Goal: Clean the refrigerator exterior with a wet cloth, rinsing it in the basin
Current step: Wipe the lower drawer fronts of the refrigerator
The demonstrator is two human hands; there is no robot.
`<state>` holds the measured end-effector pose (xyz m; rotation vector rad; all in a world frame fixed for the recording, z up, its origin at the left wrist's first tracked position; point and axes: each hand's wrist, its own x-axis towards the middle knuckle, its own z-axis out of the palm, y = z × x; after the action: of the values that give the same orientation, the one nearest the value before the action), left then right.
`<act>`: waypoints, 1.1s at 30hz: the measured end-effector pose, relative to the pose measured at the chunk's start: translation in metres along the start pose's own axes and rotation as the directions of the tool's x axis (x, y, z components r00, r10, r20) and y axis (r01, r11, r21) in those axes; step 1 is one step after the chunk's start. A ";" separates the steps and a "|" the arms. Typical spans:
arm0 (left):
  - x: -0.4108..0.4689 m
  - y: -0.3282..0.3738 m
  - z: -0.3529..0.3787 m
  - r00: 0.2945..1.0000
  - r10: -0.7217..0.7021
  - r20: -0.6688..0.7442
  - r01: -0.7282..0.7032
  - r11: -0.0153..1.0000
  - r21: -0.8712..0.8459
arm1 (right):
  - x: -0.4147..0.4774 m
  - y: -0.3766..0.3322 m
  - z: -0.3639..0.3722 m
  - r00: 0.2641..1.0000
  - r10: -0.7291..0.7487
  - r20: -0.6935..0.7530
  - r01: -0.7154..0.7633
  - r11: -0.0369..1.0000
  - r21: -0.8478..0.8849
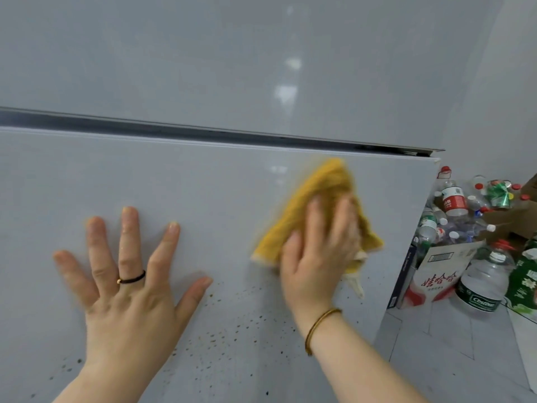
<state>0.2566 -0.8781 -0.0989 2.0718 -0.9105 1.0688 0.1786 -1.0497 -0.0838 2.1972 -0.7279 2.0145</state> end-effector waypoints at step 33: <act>-0.025 -0.042 -0.024 0.970 0.234 -0.059 -0.222 0.962 0.161 | 0.015 0.035 -0.010 0.788 0.615 -0.038 -0.608 0.786 0.113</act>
<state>0.2690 -0.8290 -0.1176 2.0669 -1.0779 1.3698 0.1560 -1.0814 -0.0776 2.0920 -1.5346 2.4245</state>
